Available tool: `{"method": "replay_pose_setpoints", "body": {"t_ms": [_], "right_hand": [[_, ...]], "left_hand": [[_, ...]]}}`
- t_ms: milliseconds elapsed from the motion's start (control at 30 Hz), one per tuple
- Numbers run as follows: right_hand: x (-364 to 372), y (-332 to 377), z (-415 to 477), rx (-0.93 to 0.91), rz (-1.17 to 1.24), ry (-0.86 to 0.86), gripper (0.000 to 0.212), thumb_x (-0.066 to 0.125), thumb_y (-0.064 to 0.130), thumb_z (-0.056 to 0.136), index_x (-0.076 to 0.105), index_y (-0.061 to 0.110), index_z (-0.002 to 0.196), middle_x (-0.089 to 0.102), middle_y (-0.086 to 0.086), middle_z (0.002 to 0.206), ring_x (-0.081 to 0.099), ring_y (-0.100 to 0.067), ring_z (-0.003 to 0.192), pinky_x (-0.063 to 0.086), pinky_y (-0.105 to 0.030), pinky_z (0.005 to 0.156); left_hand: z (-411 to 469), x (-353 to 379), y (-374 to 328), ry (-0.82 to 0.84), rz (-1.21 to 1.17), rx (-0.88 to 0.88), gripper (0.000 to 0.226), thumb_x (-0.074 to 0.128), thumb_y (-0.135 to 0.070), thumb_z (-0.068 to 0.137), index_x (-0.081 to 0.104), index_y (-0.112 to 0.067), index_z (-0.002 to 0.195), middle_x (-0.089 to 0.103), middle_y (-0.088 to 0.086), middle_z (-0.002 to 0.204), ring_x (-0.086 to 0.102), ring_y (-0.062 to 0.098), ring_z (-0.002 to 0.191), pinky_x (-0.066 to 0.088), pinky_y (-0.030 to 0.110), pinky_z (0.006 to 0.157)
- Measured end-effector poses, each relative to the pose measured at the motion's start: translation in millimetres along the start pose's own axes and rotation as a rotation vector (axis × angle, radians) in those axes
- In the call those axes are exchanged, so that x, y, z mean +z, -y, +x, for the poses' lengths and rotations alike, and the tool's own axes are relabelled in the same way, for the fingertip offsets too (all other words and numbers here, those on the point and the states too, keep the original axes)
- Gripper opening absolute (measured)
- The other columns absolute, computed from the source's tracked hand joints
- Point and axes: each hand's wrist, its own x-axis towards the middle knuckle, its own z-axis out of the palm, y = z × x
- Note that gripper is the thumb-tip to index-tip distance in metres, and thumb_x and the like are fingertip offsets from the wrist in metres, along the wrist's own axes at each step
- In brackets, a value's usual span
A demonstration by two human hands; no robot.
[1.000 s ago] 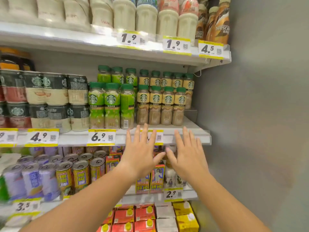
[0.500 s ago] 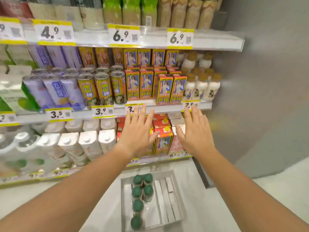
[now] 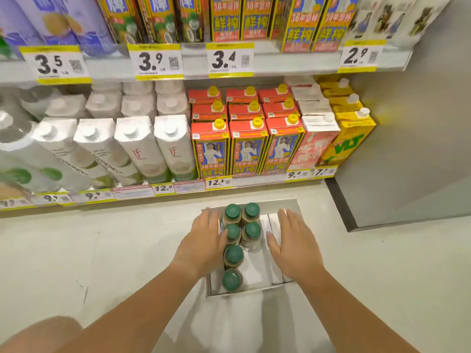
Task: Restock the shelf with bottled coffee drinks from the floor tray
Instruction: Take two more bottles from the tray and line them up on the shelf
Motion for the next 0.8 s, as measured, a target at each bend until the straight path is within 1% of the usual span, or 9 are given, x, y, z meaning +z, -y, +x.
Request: {"method": "replay_pose_setpoints", "body": {"t_ms": [100,167,233,267,367,467,600,733,800], "right_hand": [[33,-2,-1,0.04,0.131,0.106,0.067,0.032,0.048,0.1,0.016,0.015,0.156,0.02,-0.005,0.164,0.017,-0.02,0.151,0.017,-0.036,0.123],[47,0,0,0.068,0.245,0.15,0.067,0.037,0.045,0.1,0.017,0.016,0.156,0.022,-0.002,0.163,0.02,-0.019,0.15,0.02,-0.035,0.121],[60,0,2,0.093,0.364,0.197,0.067,0.043,0.04,0.099,0.017,0.018,0.156,0.024,0.0,0.162,0.023,-0.018,0.149,0.021,-0.035,0.119],[65,0,3,0.109,0.419,0.223,0.068,0.047,0.036,0.098,0.016,0.02,0.157,0.025,0.001,0.162,0.024,-0.017,0.148,0.021,-0.034,0.119],[76,-2,8,0.135,0.532,0.279,0.071,0.057,0.026,0.093,0.022,0.027,0.154,0.035,0.006,0.157,0.034,-0.015,0.143,0.027,-0.033,0.116],[82,-1,16,0.139,0.618,0.286,0.063,0.065,0.015,0.087,0.039,0.03,0.143,0.055,0.011,0.137,0.049,-0.009,0.125,0.037,-0.027,0.106],[91,0,29,0.152,0.722,0.243,0.059,0.075,0.013,0.079,0.05,0.034,0.128,0.063,0.011,0.119,0.057,-0.012,0.117,0.045,-0.035,0.104],[93,3,36,0.18,0.83,0.212,0.049,0.083,0.02,0.075,0.053,0.038,0.11,0.065,0.018,0.104,0.06,0.0,0.1,0.044,-0.017,0.083],[93,5,37,0.189,0.855,0.184,0.046,0.084,0.017,0.075,0.055,0.033,0.108,0.065,0.018,0.098,0.059,0.002,0.095,0.044,-0.015,0.078]], "left_hand": [[5,23,8,0.018,-0.303,-0.124,0.032,0.045,-0.016,0.097,0.046,-0.017,0.129,0.051,-0.004,0.124,0.053,0.018,0.116,0.044,0.028,0.098],[10,33,7,0.052,-0.402,-0.173,0.037,0.05,-0.003,0.093,0.053,-0.018,0.127,0.051,-0.012,0.113,0.052,0.009,0.104,0.041,0.018,0.089],[14,44,7,0.099,-0.426,-0.161,0.039,0.061,0.0,0.088,0.057,-0.021,0.121,0.058,-0.013,0.105,0.055,0.008,0.097,0.042,0.009,0.077],[16,50,9,0.124,-0.424,-0.179,0.041,0.065,-0.001,0.086,0.057,-0.019,0.122,0.061,-0.01,0.107,0.057,0.01,0.097,0.043,0.01,0.076],[25,61,18,0.178,-0.424,-0.26,0.052,0.069,-0.002,0.083,0.051,-0.015,0.131,0.063,0.002,0.124,0.061,0.022,0.11,0.049,0.025,0.085],[36,66,20,0.165,-0.423,-0.262,0.047,0.064,-0.002,0.087,0.051,-0.013,0.131,0.063,0.007,0.127,0.061,0.026,0.112,0.048,0.028,0.088],[47,68,19,0.17,-0.419,-0.253,0.038,0.063,-0.012,0.091,0.056,-0.01,0.128,0.065,0.01,0.126,0.061,0.029,0.114,0.047,0.03,0.092],[55,72,23,0.222,-0.393,-0.223,0.04,0.068,-0.016,0.088,0.058,-0.013,0.127,0.066,0.009,0.125,0.062,0.026,0.112,0.048,0.03,0.094],[58,72,24,0.251,-0.37,-0.201,0.04,0.068,-0.016,0.088,0.059,-0.014,0.126,0.066,0.007,0.125,0.062,0.025,0.112,0.046,0.026,0.091]]}}
